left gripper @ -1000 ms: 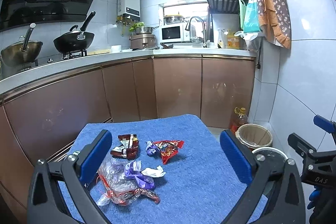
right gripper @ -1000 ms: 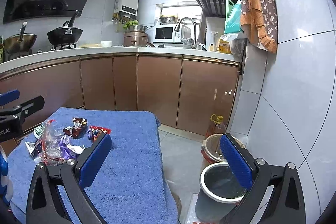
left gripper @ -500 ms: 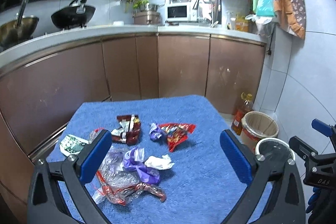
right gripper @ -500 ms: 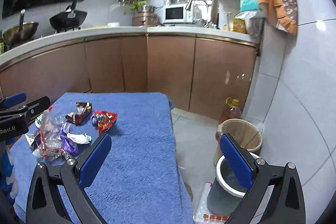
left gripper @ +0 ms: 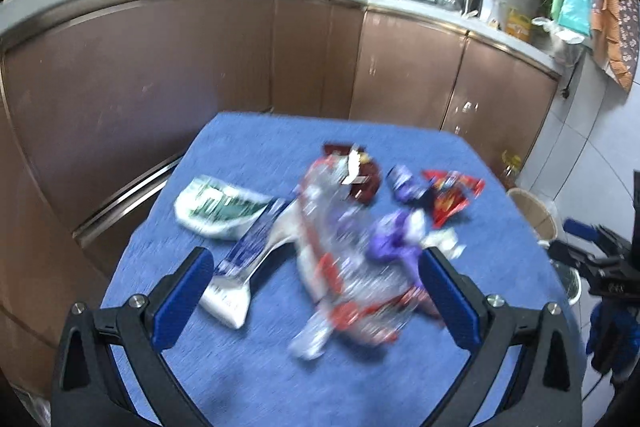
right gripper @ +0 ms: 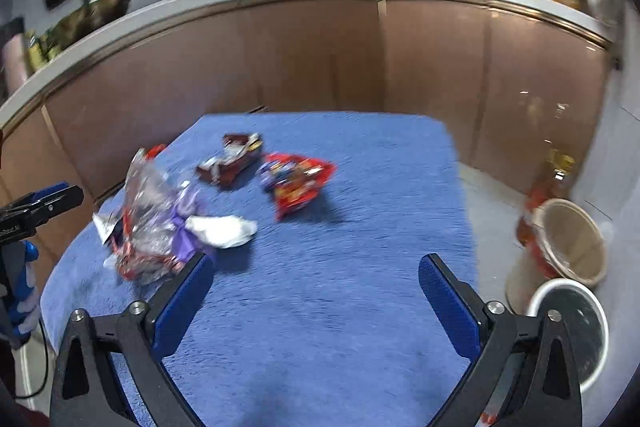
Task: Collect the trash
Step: 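Grasp the clear plastic bag with left tool while right tool grasps white tissue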
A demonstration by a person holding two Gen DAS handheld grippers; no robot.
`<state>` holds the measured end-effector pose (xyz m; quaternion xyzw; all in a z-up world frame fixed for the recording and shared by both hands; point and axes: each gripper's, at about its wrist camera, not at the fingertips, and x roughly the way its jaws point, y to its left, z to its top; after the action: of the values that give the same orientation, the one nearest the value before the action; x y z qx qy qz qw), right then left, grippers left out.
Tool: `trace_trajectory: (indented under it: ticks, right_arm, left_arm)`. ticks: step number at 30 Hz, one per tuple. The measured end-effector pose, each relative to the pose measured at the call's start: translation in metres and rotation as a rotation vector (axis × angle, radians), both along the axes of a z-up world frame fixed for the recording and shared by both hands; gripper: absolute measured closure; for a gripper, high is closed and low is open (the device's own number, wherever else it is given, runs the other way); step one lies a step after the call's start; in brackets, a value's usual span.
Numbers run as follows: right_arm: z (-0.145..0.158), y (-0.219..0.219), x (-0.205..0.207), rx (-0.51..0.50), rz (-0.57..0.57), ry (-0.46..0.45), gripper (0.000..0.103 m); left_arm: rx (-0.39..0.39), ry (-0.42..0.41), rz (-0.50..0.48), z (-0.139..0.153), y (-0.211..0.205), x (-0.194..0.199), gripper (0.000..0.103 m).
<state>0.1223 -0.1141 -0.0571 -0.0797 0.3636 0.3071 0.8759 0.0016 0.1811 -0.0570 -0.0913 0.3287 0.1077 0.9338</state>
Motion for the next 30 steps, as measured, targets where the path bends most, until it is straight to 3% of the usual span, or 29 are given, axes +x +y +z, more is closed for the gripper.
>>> trace_trajectory:
  ticks: [5, 8, 14, 19, 23, 25, 27, 30]
  right_arm:
    - [-0.018, 0.033, 0.003, -0.002, 0.129, 0.031, 0.024]
    - [-0.025, 0.049, 0.007, 0.002, 0.201, 0.049, 0.038]
    - [-0.036, 0.083, 0.009, -0.031, 0.328, 0.034, 0.044]
    - [-0.048, 0.097, 0.021, -0.053, 0.373, 0.047, 0.057]
    - [-0.055, 0.106, 0.030, -0.065, 0.404, 0.071, 0.059]
    - [-0.058, 0.111, 0.029, -0.072, 0.430, 0.076, 0.059]
    - [-0.061, 0.113, 0.025, -0.087, 0.445, 0.073, 0.059]
    - [-0.066, 0.115, 0.026, -0.113, 0.436, 0.074, 0.070]
  left_arm:
    - [-0.071, 0.051, -0.033, -0.021, 0.011, -0.010, 0.003]
    - [-0.091, 0.069, -0.052, -0.029, 0.008, -0.004, 0.011]
    - [-0.155, 0.071, -0.082, -0.034, 0.006, 0.027, 0.017]
    - [-0.216, 0.122, -0.075, -0.047, 0.009, 0.056, 0.032]
    - [-0.260, 0.156, -0.064, -0.059, 0.014, 0.068, 0.035]
    - [-0.294, 0.162, -0.060, -0.063, 0.018, 0.069, 0.042]
    - [-0.335, 0.164, -0.054, -0.066, 0.022, 0.071, 0.056]
    - [-0.393, 0.160, -0.051, -0.068, 0.027, 0.073, 0.075]
